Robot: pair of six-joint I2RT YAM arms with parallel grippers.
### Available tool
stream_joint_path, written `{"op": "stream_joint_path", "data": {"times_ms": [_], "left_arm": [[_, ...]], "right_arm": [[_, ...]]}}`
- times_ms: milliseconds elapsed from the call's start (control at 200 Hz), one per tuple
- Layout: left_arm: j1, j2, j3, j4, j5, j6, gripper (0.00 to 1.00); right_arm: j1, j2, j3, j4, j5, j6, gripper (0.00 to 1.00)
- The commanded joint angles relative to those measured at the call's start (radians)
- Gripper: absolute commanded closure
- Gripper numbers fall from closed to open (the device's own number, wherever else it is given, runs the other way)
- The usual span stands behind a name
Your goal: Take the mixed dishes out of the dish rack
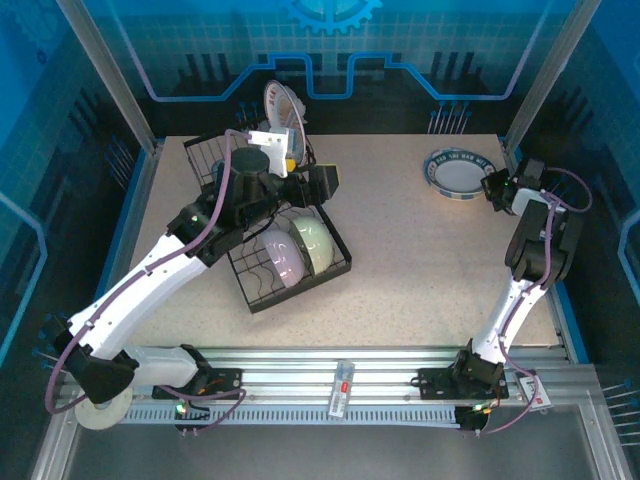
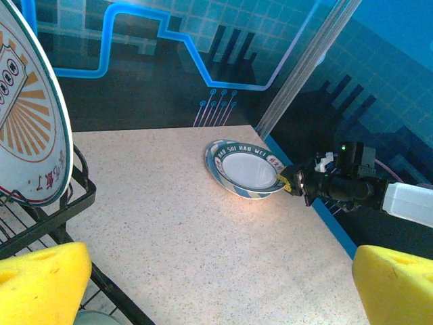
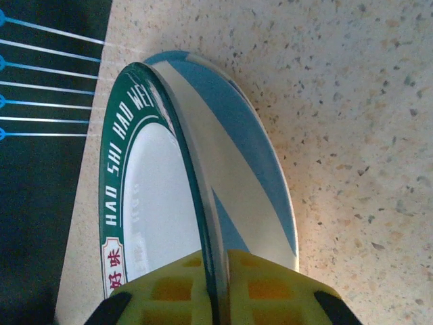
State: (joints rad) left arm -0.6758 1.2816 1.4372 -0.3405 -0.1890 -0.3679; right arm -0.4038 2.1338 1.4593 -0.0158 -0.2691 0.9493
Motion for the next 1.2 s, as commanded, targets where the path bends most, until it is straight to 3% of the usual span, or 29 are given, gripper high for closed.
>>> {"op": "stream_joint_path", "data": {"times_ms": [0,395,1191], "left_arm": [[0.010,-0.004,0.029,-0.014,-0.004,-0.012,0.01],[0.010,-0.034,0.005,-0.020,-0.013,-0.025,0.01],[0.012,-0.068,-0.030,-0.031,-0.023,-0.034,0.01]], "right_arm": [[0.015,0.010,0.051,-0.005,-0.007,-0.010,0.94],[0.018,0.035,0.106,-0.056,-0.010,-0.024,0.79],[0.032,0.056,0.203,-0.248,0.008,-0.076,0.38]]}}
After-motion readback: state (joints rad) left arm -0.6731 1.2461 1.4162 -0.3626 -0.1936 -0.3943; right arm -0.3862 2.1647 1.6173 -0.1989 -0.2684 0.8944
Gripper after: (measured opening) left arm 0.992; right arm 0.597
